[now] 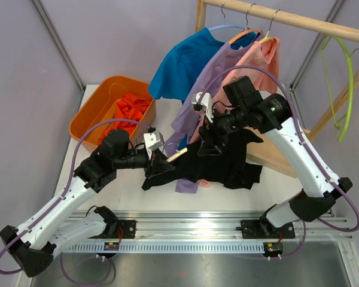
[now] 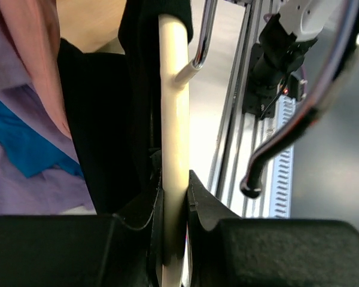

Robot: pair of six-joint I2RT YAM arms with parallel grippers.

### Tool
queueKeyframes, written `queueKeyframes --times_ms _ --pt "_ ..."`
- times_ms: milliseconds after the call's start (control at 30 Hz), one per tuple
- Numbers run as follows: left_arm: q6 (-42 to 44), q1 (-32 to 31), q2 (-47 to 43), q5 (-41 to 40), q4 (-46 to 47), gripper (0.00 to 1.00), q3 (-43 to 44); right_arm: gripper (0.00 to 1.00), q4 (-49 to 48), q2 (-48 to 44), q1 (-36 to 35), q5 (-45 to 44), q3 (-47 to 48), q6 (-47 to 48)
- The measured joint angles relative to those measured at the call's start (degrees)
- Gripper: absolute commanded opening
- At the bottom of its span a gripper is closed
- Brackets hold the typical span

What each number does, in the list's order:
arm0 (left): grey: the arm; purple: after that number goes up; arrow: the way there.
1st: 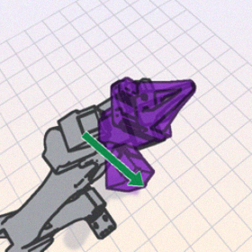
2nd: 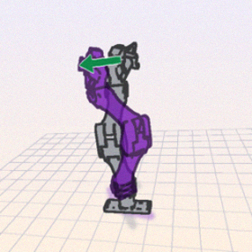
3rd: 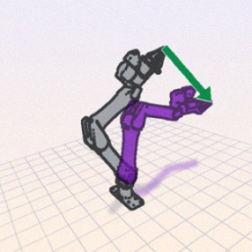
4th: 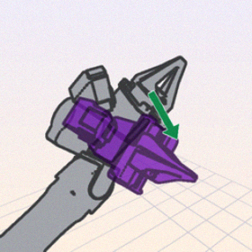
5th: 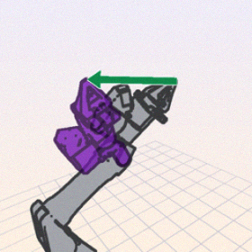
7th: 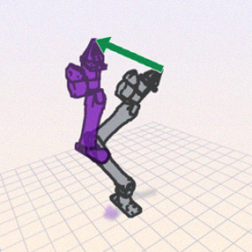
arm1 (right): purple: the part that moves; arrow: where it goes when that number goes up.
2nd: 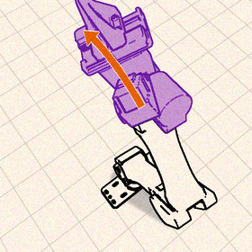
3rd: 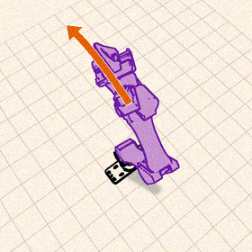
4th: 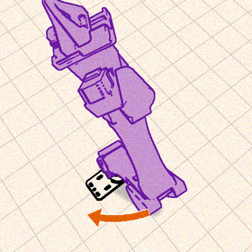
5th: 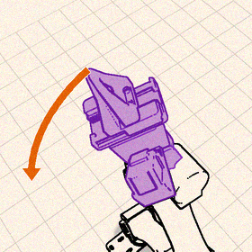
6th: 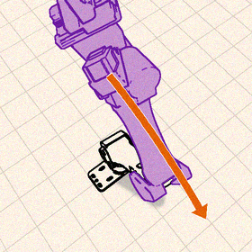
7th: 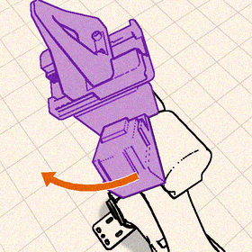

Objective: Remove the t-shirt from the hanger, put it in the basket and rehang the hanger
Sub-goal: Pass the hanger from the right arm to the left, then pass the hanger from the left arm to the right

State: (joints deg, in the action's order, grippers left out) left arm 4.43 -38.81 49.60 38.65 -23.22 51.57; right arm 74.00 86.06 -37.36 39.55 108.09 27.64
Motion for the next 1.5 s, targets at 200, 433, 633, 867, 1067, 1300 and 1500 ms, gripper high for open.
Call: queueKeyframes --times_ms 200,433,633,867,1067,1300,1500 --pt "-13.1 1.8 0.9 1.3 1.2 0.0 0.0 0.77 -3.1 -4.7 1.5 -7.2 2.0 -2.9" --pt "-32.2 2.3 6.1 1.9 9.7 0.0 -1.8 0.73 -7.2 -11.1 2.3 -6.7 -3.9 -10.2" --pt "-42.4 2.3 7.4 1.9 14.8 0.0 -1.8 0.72 -13.5 -10.0 2.3 -8.9 -13.1 -19.6" --pt "-46.6 1.5 9.0 2.0 17.3 0.0 -1.8 0.63 -20.5 -8.4 2.3 -13.5 -14.0 -31.4" --pt "-47.8 1.3 9.2 2.0 17.6 0.0 -1.8 0.42 -23.2 -6.4 2.3 -16.7 -13.9 -35.2" --pt "-50.6 1.3 9.2 2.0 20.0 0.0 -1.8 0.14 -23.6 -6.3 2.3 -17.7 -13.9 -35.8" --pt "-52.5 1.2 9.2 2.5 21.2 0.0 -1.7 0.0 -23.0 -5.6 2.4 -16.2 -12.3 -33.9"
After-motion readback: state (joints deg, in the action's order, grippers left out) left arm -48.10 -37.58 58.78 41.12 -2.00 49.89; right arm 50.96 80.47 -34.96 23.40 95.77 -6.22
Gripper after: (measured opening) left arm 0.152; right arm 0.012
